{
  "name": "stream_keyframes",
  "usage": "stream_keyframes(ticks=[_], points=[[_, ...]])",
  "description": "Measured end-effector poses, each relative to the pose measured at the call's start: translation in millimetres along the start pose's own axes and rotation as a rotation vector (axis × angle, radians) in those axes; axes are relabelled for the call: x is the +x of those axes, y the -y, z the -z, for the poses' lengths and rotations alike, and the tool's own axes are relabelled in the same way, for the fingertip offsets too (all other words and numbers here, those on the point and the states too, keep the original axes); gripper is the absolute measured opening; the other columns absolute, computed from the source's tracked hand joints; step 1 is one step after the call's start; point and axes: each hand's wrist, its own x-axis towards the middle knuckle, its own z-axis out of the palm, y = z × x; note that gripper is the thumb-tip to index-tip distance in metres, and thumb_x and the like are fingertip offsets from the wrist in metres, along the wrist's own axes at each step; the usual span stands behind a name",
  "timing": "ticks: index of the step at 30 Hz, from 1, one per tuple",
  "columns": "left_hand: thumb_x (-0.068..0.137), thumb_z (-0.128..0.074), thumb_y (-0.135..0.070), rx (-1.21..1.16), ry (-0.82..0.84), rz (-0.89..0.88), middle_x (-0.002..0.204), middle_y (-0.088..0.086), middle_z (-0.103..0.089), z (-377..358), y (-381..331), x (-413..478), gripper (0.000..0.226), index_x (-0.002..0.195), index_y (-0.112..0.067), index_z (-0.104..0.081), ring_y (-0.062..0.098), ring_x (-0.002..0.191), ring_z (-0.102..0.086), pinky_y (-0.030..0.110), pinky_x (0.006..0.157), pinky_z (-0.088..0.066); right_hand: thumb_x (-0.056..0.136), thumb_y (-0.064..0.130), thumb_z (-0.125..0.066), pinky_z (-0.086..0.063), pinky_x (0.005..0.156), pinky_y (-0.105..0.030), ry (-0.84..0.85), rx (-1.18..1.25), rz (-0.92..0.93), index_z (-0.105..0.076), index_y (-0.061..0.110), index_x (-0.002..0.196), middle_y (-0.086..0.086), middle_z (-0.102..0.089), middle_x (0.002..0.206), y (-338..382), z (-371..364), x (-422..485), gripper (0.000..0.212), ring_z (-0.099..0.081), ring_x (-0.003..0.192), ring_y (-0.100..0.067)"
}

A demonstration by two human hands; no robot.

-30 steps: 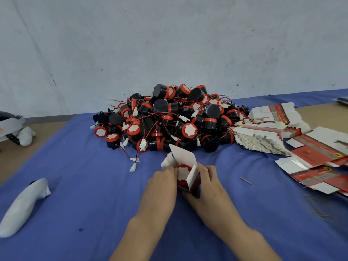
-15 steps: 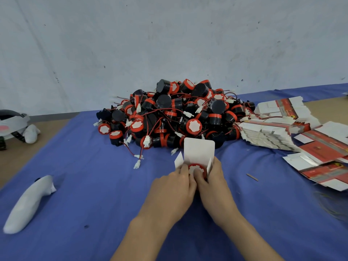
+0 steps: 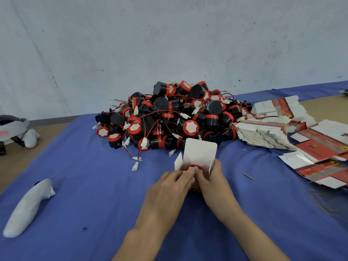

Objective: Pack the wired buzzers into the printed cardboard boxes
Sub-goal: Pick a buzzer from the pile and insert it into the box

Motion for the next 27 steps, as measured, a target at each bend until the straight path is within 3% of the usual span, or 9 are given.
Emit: stream_keyframes(ticks=[1, 3, 4, 6, 8, 9, 15, 19, 27], points=[[0.104, -0.047, -0.026, 0.03, -0.006, 0.008, 0.116, -0.004, -0.061, -0.9, -0.7, 1.0, 0.027, 0.125, -0.025, -0.065, 0.017, 0.094, -0.062, 0.033, 0.056, -0.056, 0.1, 0.025, -0.059, -0.055, 0.085, -0.032, 0.001, -0.02, 0.007, -0.047, 0.035, 0.111, 0.01, -0.065, 0.112, -0.4, 1.0, -0.1, 0.019, -0.065, 0.103, -0.009], [0.101, -0.01, -0.017, 0.152, 0.042, 0.025, 0.133, -0.004, -0.041, -4.2, 1.2, 2.3, 0.051, 0.131, -0.023, -0.05, 0.012, 0.11, -0.048, 0.018, 0.065, -0.047, 0.1, 0.023, -0.057, -0.053, 0.087, -0.03, 0.009, -0.071, 0.034, -0.047, 0.034, 0.122, 0.01, -0.061, 0.119, -2.0, 1.8, -0.5, 0.026, -0.06, 0.108, -0.008], [0.095, -0.006, -0.009, 0.22, 0.072, 0.003, 0.139, -0.004, -0.035, -6.7, 6.8, 1.5, 0.056, 0.137, -0.021, -0.041, 0.012, 0.116, -0.041, 0.016, 0.069, -0.043, 0.101, 0.023, -0.056, -0.052, 0.086, -0.026, 0.013, -0.092, 0.04, -0.046, 0.033, 0.126, 0.01, -0.059, 0.121, -2.7, 2.0, -0.9, 0.029, -0.059, 0.109, -0.006], [0.091, -0.041, 0.0, 0.234, 0.074, 0.03, 0.136, -0.004, -0.041, -4.3, 11.8, 4.6, 0.051, 0.138, -0.019, -0.043, 0.012, 0.111, -0.049, 0.017, 0.065, -0.047, 0.101, 0.026, -0.055, -0.05, 0.082, -0.02, 0.025, -0.112, 0.034, -0.045, 0.033, 0.13, 0.011, -0.058, 0.122, -3.8, 2.7, -1.3, 0.031, -0.059, 0.107, -0.004], [0.069, -0.084, -0.002, 0.148, 0.05, 0.061, 0.109, -0.005, -0.059, -0.9, 10.1, 8.9, 0.055, 0.117, -0.019, -0.064, 0.009, 0.08, -0.062, 0.015, 0.045, -0.036, 0.102, 0.028, -0.054, -0.049, 0.079, -0.018, 0.029, -0.127, 0.026, -0.045, 0.032, 0.131, 0.01, -0.058, 0.121, -5.0, 3.8, -1.1, 0.031, -0.058, 0.106, -0.003], [0.06, -0.092, -0.003, 0.147, 0.021, 0.051, 0.097, -0.007, -0.063, -1.1, 10.2, 9.8, 0.053, 0.106, -0.019, -0.069, 0.008, 0.07, -0.063, 0.014, 0.043, -0.03, 0.101, 0.029, -0.054, -0.049, 0.078, -0.018, 0.027, -0.133, 0.024, -0.045, 0.032, 0.13, 0.01, -0.058, 0.121, -5.1, 4.2, -1.1, 0.03, -0.059, 0.105, -0.003], [0.068, -0.091, -0.005, 0.112, -0.115, 0.011, 0.079, -0.009, -0.064, -9.1, 15.6, 10.3, 0.03, 0.084, -0.018, -0.069, 0.011, 0.064, -0.063, 0.02, 0.039, -0.038, 0.1, 0.033, -0.055, -0.048, 0.076, -0.022, 0.018, -0.157, 0.023, -0.046, 0.032, 0.124, 0.01, -0.058, 0.118, -4.0, 3.4, -2.4, 0.026, -0.058, 0.103, -0.004], [0.067, -0.09, -0.004, 0.118, -0.105, -0.021, 0.098, -0.003, -0.069, -5.7, 20.5, 15.8, 0.026, 0.083, -0.016, -0.073, 0.019, 0.08, -0.064, 0.026, 0.04, -0.046, 0.1, 0.033, -0.055, -0.048, 0.075, -0.021, 0.016, -0.157, 0.029, -0.047, 0.033, 0.124, 0.012, -0.059, 0.118, -3.8, 3.0, -3.3, 0.026, -0.058, 0.103, -0.003], [0.072, -0.083, 0.004, 0.098, -0.035, -0.1, 0.09, -0.005, -0.068, -6.4, 26.9, 15.0, 0.029, 0.092, -0.016, -0.075, 0.021, 0.077, -0.062, 0.033, 0.06, -0.056, 0.098, 0.034, -0.057, -0.043, 0.068, -0.015, 0.006, -0.158, 0.026, -0.047, 0.034, 0.116, 0.011, -0.058, 0.114, -3.3, 2.7, -3.3, 0.021, -0.057, 0.099, -0.002]])
